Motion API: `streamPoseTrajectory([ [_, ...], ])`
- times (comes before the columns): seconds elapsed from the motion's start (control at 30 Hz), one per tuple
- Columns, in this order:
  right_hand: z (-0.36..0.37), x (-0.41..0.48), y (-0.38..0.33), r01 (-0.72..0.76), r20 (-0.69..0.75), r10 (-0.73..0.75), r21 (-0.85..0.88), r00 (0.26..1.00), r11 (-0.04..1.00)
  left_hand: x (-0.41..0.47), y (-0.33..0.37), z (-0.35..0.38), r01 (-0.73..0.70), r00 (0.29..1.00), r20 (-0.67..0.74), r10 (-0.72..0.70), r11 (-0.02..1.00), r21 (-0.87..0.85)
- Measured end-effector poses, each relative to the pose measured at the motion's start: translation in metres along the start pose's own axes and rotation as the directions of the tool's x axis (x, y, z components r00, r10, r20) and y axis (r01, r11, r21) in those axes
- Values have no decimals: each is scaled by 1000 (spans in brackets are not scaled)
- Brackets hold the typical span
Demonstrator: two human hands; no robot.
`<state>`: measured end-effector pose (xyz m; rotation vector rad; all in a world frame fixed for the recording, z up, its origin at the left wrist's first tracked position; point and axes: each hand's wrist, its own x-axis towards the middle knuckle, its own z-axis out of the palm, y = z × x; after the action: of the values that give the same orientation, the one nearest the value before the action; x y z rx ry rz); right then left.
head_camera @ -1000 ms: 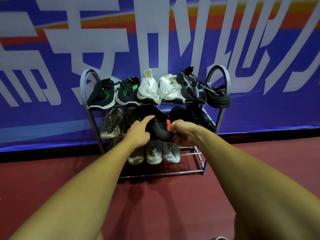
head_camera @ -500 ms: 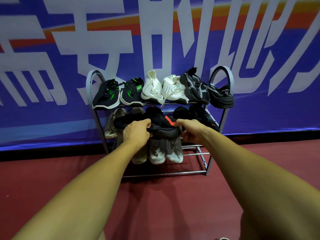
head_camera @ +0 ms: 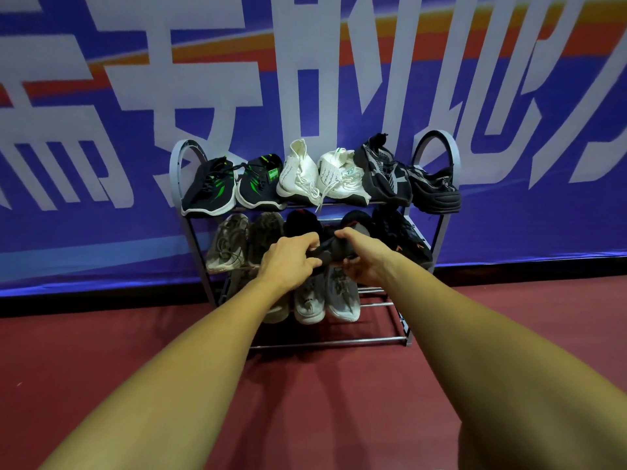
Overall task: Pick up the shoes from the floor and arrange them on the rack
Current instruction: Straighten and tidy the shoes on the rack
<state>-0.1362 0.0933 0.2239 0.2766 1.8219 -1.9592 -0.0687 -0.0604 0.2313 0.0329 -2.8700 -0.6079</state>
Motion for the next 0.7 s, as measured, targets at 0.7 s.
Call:
streamPoseTrajectory([
  [0.7,-19,17,0,155,-184,-130,127,974,980,11,-37,6,275,909,332,-252,961,-23],
])
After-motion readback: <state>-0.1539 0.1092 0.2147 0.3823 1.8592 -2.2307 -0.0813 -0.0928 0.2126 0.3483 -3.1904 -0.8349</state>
